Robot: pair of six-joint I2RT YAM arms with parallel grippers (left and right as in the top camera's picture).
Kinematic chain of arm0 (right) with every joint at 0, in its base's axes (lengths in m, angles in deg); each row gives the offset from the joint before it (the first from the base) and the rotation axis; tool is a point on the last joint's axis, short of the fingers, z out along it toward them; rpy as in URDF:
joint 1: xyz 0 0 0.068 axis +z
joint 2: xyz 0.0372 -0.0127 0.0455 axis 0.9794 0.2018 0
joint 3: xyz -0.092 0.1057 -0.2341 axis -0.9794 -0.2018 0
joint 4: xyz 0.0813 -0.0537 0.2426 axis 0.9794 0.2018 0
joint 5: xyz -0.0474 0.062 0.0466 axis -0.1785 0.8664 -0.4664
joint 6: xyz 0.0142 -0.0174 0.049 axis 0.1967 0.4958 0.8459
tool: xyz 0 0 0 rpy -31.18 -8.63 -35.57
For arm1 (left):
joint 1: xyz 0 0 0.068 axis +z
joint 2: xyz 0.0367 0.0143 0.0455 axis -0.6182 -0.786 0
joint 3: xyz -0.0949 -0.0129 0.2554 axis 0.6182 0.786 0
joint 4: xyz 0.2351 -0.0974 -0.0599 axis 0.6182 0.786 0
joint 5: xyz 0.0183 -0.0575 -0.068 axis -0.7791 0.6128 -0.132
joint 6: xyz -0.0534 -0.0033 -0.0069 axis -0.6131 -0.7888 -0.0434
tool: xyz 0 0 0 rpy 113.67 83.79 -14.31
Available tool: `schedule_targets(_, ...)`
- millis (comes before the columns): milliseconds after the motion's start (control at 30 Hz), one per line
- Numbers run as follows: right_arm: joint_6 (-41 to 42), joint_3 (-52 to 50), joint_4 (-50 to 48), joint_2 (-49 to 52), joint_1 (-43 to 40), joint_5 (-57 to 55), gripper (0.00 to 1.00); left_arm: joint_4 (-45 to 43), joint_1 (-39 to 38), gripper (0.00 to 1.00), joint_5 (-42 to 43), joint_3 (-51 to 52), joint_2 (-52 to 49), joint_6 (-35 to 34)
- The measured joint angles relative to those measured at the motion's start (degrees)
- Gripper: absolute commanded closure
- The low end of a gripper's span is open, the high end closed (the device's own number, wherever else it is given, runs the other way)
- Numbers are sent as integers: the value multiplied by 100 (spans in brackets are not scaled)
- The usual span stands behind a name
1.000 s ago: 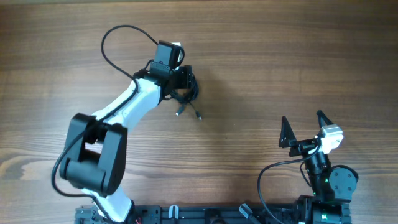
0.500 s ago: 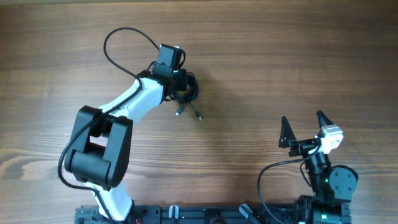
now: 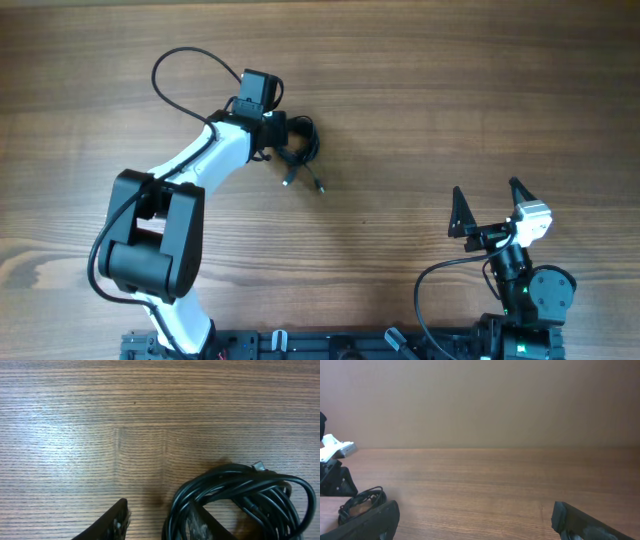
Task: Untangle cables
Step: 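Move the left gripper forward over the coiled black cable, then lower the left gripper and close it on the cable coil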
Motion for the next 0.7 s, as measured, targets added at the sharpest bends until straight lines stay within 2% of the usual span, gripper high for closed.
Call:
schedule_targets(267,0,0,0,0,0,-2,0,-2,-79,64,0,0,-26,0)
schedule_targets(400,0,0,0,0,0,-2,0,0,-79,86,22,0,-297,-9)
schedule_targets(433,0,0,0,0,0,0,0,0,-87,96,35,-13,-310,-17)
schedule_targets(700,0,0,0,0,0,0,0,-7,-116,96,-83,-83,-343,-55)
